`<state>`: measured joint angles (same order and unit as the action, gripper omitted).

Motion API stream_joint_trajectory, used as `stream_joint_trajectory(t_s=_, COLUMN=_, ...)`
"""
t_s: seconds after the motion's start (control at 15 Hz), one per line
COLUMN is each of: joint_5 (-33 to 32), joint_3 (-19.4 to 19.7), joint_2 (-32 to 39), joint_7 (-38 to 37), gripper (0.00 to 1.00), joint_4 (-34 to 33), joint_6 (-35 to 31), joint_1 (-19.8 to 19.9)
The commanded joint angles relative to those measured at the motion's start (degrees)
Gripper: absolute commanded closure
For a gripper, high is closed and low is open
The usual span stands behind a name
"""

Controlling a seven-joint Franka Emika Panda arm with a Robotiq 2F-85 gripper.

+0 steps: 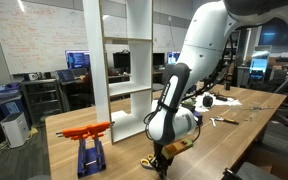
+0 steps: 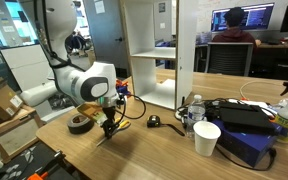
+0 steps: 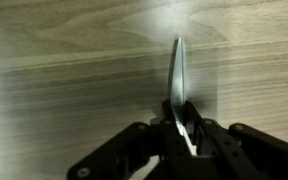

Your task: Put the scissors on the second row of the shelf

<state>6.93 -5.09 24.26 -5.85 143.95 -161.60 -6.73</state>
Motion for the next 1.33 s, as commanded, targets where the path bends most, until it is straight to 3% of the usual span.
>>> stream_joint_trajectory(t_s=0.0, joint_5=0.2, joint_3=-0.13, joint_2=1.11, joint_7=-0.57, gripper=0.98, joint_4=-1.39, joint_6=-0.56, joint_1=0.65)
stream_joint_trajectory(t_s=0.53, joint_5=4.27, joint_3=0.36, joint_2=-19.51, joint_7=0.95, gripper=0.98, joint_4=5.85, joint_6=3.25, joint_1=6.76)
stream_joint_trajectory(t_s=0.87, joint_5=0.54, joint_3=3.65, joint_2=-33.73, joint_7=-1.46, gripper=0.98, joint_4=8.38, joint_6=3.57, joint_1=6.93)
stream_joint_trajectory(t_s=1.27, joint_5=-4.17, joint_3=1.77, joint_2=-42.5, joint_7=-7.03, gripper=0.98, joint_4=7.19, joint_6=-0.87, joint_1=9.18)
